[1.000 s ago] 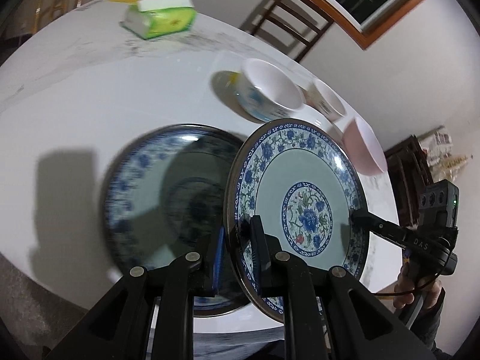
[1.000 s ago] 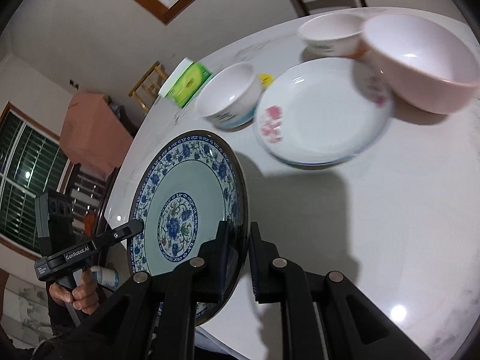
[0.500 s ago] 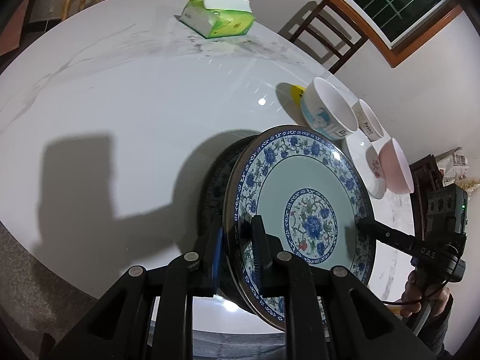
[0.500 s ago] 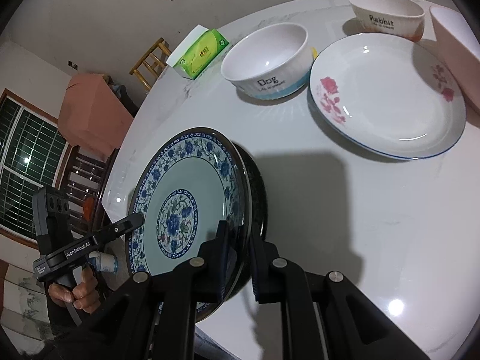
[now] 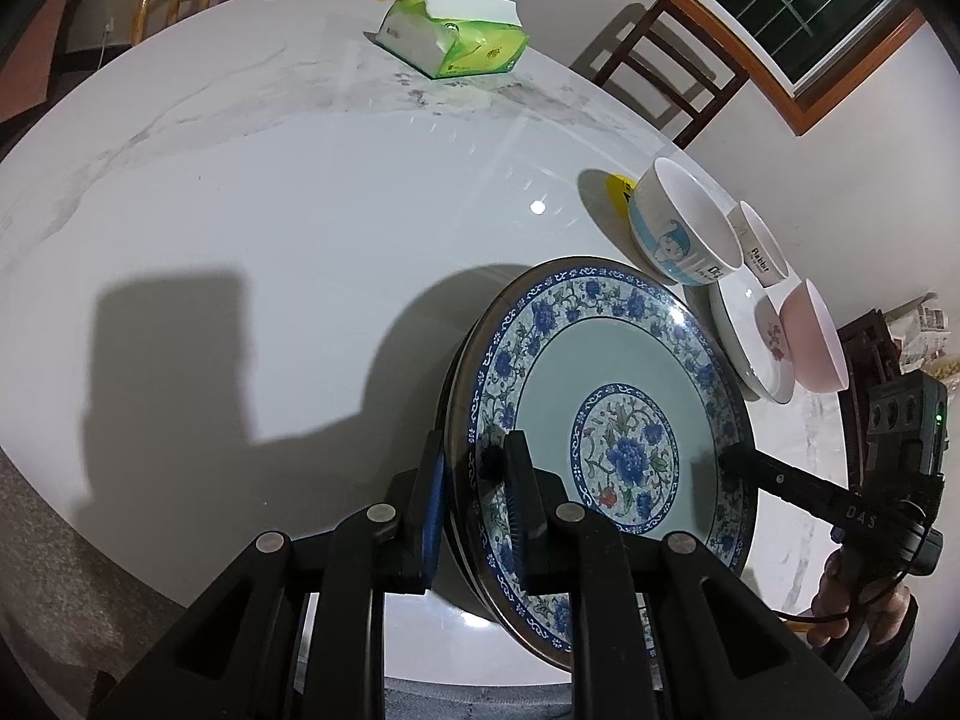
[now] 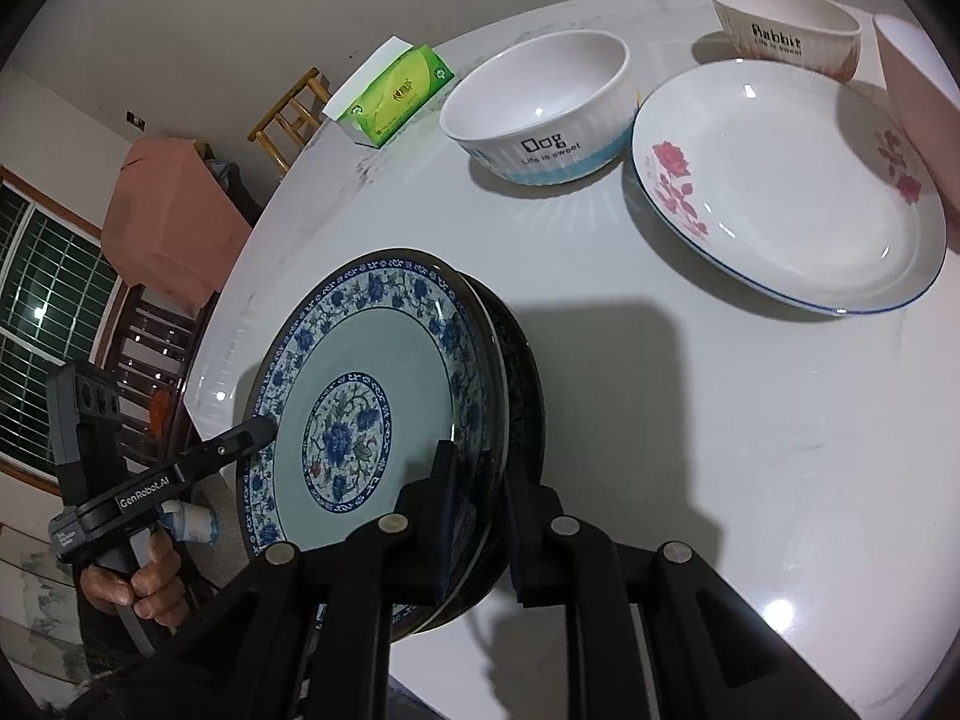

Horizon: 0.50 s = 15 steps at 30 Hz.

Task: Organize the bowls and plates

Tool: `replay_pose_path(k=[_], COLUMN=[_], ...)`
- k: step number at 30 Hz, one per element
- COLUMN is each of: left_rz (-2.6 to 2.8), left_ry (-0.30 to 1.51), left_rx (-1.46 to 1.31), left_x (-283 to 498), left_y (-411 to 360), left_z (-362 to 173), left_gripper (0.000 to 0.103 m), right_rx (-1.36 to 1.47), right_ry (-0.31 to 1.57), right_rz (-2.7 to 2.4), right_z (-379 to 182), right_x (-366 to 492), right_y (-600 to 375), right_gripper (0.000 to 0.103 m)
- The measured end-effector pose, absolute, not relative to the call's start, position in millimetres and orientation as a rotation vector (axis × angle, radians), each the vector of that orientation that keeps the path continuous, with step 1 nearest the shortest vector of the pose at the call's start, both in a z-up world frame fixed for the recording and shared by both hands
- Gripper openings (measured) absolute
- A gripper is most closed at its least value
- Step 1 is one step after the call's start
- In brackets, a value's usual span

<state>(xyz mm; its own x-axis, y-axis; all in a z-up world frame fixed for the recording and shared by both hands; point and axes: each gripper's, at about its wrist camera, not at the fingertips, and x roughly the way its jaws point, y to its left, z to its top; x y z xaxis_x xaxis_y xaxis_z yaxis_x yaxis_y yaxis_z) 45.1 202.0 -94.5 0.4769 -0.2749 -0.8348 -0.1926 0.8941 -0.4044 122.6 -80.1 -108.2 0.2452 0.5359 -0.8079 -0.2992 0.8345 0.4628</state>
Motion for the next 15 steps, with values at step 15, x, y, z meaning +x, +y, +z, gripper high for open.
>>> replay_pose_path(k=[15], left_rz=[0.029], left_ry=[1.107], left_rx=[-0.451], left_x=[44.9], left_y=[195.8], left_z=[-104.9], left_gripper=[0.019], right_rx=[0.119], right_ry=[1.136], right_rz=[0.542], right_z=[-106.8], right_x=[112.6], right_y=[-64.7], right_gripper=[0.022])
